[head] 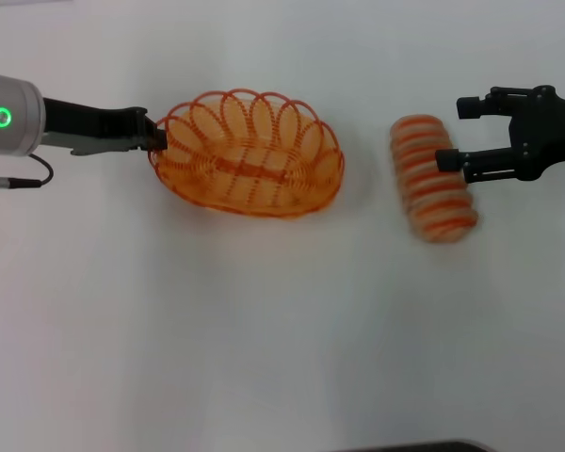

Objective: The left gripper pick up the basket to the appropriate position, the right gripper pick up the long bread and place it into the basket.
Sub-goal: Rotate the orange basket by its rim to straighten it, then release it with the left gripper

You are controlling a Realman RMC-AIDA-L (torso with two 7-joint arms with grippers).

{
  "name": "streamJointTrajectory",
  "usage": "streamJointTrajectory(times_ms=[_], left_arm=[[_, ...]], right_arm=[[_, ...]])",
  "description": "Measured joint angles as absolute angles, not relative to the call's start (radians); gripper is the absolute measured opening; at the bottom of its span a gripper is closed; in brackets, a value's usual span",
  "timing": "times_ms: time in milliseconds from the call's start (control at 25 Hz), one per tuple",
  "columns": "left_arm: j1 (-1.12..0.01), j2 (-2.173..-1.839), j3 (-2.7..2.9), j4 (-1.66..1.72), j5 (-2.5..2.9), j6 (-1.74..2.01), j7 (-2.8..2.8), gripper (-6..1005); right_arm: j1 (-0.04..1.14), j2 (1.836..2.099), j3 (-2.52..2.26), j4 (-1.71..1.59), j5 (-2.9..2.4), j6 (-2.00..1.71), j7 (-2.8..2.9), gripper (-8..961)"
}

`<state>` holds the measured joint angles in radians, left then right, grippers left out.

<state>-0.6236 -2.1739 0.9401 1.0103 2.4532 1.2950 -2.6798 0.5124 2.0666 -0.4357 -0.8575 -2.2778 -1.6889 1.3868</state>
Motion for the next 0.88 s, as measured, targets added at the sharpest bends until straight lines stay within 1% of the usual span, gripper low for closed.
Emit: streamJointTrajectory(times_ms=[880], left_arm=[[-0.574,-2.175,1.029,0.999,2.382,1.173,-2.759,69]], right_arm=[[0.517,2.068,-0.442,-0.857,-2.278,-1.683,1.387,897]])
